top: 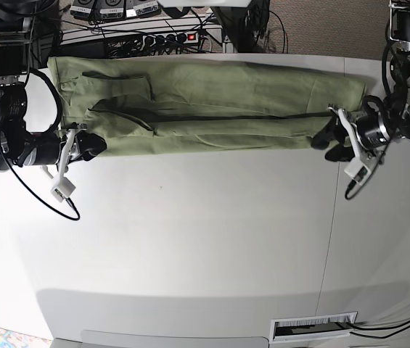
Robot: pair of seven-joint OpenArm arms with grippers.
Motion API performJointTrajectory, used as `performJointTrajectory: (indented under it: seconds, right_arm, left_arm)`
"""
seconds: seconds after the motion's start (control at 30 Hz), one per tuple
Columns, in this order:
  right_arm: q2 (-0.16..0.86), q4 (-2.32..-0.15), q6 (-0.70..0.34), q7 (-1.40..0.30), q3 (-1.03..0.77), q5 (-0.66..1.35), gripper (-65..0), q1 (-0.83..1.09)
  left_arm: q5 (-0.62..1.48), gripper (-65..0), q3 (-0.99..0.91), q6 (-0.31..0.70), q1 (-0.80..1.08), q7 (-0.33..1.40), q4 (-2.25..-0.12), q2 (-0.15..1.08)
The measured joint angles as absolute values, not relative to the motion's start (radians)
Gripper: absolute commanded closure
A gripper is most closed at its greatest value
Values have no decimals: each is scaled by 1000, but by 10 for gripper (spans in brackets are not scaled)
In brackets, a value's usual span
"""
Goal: Fold the T-shirt properly
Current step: 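Pull the strip taut between both grippers to straighten it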
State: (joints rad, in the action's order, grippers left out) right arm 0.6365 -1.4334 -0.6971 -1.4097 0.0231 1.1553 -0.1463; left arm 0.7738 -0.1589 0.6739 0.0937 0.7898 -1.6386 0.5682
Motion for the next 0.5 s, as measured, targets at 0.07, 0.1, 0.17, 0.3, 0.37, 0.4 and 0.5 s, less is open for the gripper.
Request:
performJointTrajectory:
  seconds: [0.07, 0.1, 0.17, 0.3, 0.37, 0.4, 0.5]
  right_arm:
    - [636, -1433, -697, -1410, 23, 1153, -182, -146]
    - [636, -1433, -697, -1410, 23, 1149, -182, -146]
    - [636, -1433, -697, -1410, 23, 1147, -168, -146]
    - [635, -1433, -697, -1410, 23, 1141, -39, -146]
    - [627, -1433, -697, -1411, 23, 1138, 0, -144]
    - [616, -1433, -697, -1411, 22, 1137, 0, -143]
    - [572, -1433, -697, -1411, 23, 1137, 0, -140]
  left_arm:
    - [796, -286, -197, 673, 92, 818, -1689, 569]
    - [825, -286, -215, 674, 91, 850, -1708, 569]
    - [907, -286, -242, 670, 91, 916, -1728, 569]
    - [952, -283, -258, 670, 142, 947, -1728, 569]
    - [951, -249, -257, 670, 177, 958, -1727, 568]
    - [951, -219, -257, 661, 189, 966, -1727, 568]
    - [951, -125, -257, 623, 202, 969, -1727, 569]
